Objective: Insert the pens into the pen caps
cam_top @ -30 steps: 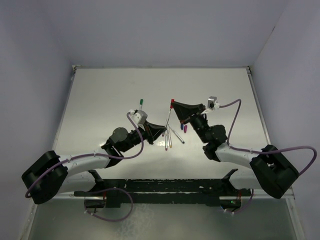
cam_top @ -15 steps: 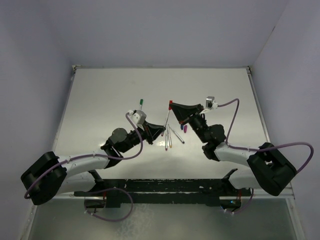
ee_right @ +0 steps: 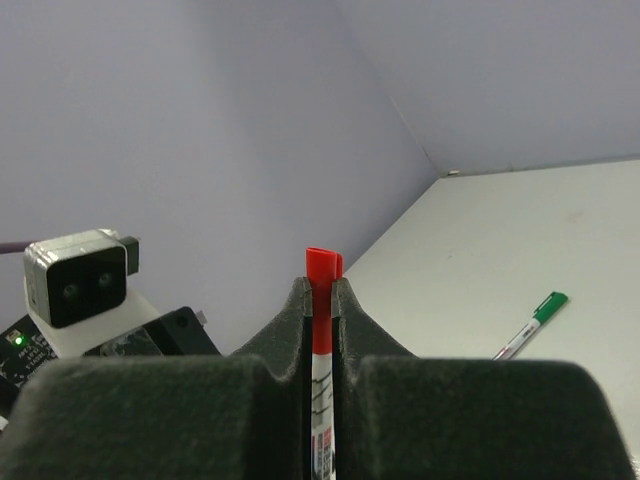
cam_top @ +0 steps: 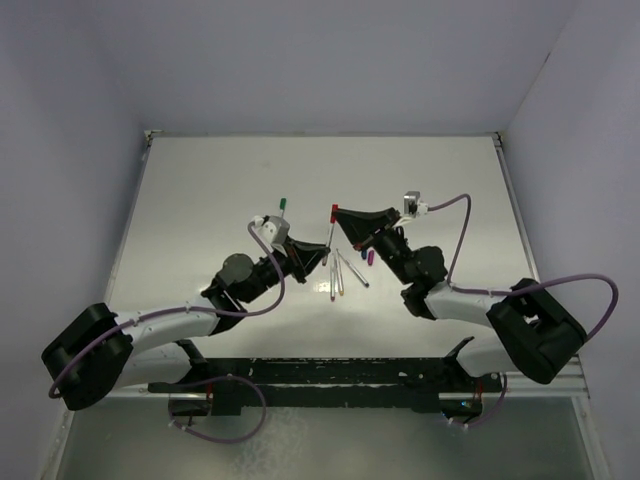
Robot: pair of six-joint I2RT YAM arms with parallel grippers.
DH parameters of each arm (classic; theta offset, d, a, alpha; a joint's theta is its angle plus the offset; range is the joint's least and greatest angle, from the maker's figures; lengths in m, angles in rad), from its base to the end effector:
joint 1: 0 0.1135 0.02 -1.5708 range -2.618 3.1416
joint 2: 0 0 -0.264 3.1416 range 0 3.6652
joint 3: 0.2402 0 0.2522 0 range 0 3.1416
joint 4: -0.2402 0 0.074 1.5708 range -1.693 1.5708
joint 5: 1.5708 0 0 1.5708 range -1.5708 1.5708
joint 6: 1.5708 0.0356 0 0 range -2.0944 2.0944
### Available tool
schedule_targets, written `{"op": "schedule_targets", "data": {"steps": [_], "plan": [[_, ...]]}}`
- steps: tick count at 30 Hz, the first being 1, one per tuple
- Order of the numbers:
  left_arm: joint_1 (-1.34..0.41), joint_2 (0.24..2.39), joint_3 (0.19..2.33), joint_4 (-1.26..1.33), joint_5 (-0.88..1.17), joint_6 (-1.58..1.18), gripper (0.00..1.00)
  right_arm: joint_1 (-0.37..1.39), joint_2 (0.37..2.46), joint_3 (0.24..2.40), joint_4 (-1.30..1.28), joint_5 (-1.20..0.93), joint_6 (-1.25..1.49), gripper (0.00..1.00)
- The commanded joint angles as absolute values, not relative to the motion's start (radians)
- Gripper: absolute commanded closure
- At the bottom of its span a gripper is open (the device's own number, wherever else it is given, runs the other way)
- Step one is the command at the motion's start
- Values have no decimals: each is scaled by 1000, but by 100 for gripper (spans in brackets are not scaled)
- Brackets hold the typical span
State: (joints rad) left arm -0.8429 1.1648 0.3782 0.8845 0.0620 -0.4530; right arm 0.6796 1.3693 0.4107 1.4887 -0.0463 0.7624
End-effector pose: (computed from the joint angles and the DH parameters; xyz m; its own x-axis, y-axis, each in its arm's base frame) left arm 0.1582 -0.1808 0.2357 -0.2856 -0.3361 -0.8975 0.7353 0.5237 -0.4301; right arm 0.1946 0.1594 0.2616 -0.1706 0.7491 -0.6401 -0.7481 0.3243 0.5789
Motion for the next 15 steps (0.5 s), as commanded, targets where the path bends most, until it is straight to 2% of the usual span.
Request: {"op": "schedule_targets", "data": {"steps": [1, 8, 15], "plan": [[-833, 1136, 464, 1000, 56, -447, 100, 683, 1381, 440, 1467, -89, 747, 100], [-799, 1121, 572, 902, 76, -358, 100, 685, 1382, 471, 1329, -131, 707, 100], [-727, 1137, 628, 890, 117, -368, 100, 715, 1356, 547, 1023, -75, 618, 100]]}}
